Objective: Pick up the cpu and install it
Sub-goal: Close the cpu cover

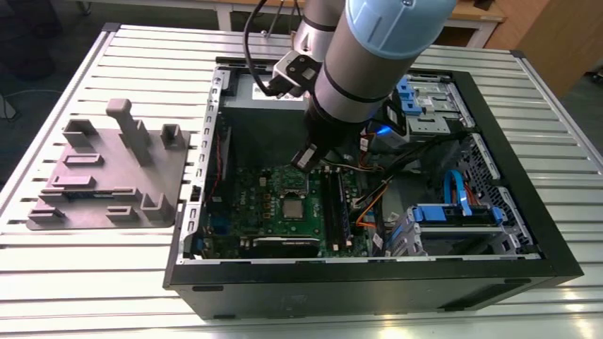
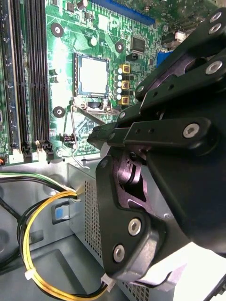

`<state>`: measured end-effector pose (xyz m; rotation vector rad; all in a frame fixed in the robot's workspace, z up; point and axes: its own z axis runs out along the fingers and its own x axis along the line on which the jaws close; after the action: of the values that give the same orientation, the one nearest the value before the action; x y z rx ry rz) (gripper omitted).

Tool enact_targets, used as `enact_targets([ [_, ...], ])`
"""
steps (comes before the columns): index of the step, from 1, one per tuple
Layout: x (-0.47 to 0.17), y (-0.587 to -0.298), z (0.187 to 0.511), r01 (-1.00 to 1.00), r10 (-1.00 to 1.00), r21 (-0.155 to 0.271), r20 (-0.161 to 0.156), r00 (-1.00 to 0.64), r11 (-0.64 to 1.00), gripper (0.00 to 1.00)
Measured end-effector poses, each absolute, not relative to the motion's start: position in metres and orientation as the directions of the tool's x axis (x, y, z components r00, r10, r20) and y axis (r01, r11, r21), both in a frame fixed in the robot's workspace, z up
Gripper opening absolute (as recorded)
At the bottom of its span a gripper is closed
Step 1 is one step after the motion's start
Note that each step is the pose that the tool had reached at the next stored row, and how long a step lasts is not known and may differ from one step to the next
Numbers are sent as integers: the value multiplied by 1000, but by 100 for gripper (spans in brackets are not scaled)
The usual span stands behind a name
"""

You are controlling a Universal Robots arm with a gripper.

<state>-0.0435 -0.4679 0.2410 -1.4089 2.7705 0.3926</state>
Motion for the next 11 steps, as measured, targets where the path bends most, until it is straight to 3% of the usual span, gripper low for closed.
enact_targets([
  [11,-44,-473,241,-796,-794,218,-120,-595,564,11],
])
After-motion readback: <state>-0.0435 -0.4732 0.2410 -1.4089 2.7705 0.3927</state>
